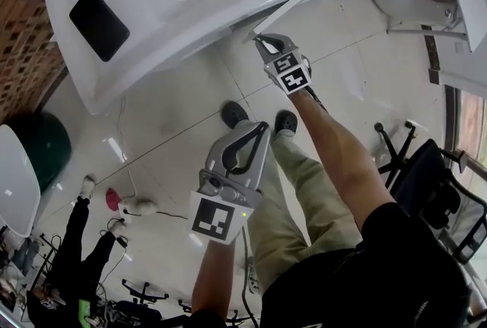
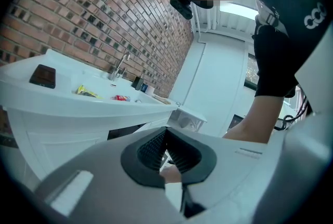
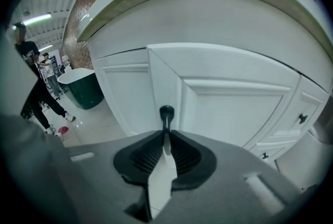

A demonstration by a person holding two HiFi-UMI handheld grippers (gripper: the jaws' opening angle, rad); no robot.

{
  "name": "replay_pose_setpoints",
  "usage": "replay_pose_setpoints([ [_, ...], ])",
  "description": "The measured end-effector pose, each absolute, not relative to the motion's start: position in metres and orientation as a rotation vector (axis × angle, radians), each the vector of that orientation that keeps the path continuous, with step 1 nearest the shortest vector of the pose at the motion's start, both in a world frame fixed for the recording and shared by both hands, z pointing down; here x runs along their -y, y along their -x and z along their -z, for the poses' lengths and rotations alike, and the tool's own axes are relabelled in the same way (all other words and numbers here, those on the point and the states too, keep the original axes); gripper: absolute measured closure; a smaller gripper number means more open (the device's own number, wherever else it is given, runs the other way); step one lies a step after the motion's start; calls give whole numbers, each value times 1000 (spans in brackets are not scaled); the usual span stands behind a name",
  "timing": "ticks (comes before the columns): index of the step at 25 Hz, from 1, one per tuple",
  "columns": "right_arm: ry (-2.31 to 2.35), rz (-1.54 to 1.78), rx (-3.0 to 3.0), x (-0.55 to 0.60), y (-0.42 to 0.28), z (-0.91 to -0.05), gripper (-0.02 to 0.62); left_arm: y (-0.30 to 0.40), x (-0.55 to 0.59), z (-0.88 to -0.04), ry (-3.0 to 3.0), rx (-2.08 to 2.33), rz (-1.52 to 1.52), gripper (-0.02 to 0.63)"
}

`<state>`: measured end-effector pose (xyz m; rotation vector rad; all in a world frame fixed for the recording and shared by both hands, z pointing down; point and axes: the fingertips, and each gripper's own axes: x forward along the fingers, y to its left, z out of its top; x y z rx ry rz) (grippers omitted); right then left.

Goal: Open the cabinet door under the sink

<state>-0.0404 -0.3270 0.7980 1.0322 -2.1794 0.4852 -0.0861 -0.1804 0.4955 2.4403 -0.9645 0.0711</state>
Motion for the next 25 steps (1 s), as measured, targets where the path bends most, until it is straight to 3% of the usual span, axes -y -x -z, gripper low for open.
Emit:
replay_pose_setpoints([
  [25, -910, -468, 2205, 266, -19, -801, 564, 0, 134, -493, -2485, 890, -87, 591],
])
